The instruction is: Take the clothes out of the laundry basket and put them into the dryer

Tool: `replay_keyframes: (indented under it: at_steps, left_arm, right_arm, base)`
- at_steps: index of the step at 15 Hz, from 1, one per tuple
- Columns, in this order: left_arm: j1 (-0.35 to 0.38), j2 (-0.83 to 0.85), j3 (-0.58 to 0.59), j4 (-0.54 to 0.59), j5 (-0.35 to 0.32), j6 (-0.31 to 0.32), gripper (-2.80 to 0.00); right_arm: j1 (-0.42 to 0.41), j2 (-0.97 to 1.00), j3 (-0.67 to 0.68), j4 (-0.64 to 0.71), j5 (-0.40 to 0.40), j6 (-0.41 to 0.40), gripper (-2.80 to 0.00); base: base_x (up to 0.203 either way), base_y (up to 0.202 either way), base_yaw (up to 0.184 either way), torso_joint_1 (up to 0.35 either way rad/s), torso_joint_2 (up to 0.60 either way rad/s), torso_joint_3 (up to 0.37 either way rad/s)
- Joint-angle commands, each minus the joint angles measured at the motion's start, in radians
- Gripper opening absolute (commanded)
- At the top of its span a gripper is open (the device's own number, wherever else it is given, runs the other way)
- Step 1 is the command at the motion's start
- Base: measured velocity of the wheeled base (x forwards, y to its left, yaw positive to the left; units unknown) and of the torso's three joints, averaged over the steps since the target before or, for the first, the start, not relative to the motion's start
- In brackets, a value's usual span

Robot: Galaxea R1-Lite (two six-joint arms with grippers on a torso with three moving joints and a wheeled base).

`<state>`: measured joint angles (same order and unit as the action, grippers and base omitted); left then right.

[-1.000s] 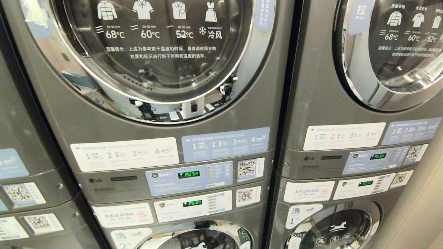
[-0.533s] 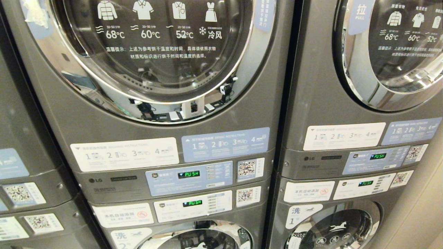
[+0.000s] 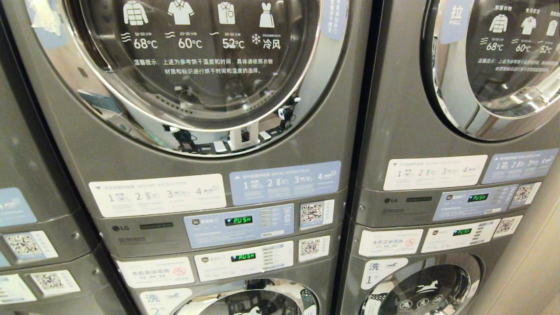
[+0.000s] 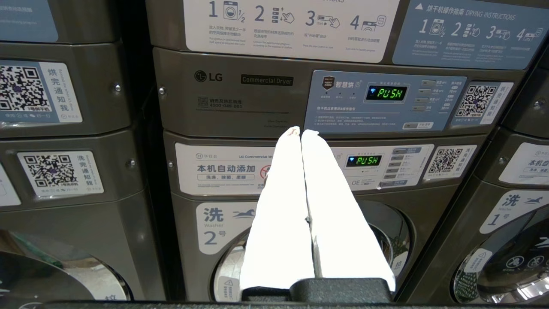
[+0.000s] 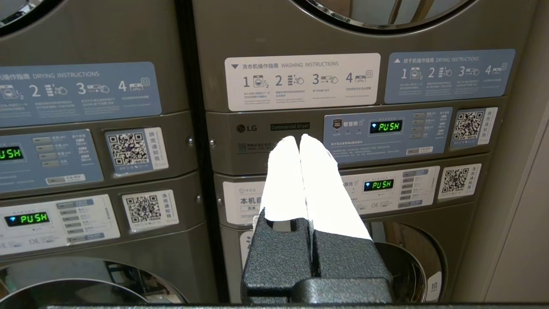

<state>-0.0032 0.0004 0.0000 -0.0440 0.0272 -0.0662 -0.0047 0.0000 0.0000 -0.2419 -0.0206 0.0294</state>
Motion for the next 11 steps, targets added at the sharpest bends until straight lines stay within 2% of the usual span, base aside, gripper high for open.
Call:
replay_keyframes:
  at_steps: [1, 11]
  left_arm:
    - [0.0, 0.0, 0.015, 0.0, 0.0, 0.0, -2.8]
    - [0.0, 0.0, 0.015, 0.0, 0.0, -0.001, -2.8]
  right_arm:
    - [0.0, 0.0, 0.04, -0.002, 0.001, -0.002, -2.8]
    - [0.0, 0.0, 0.04, -0.002, -0.002, 0.007, -2.8]
  base:
    - [0.0, 0.0, 0.0, 0.0, 0.0, 0.0]
    - [0.0, 0.0, 0.0, 0.0, 0.0, 0.0]
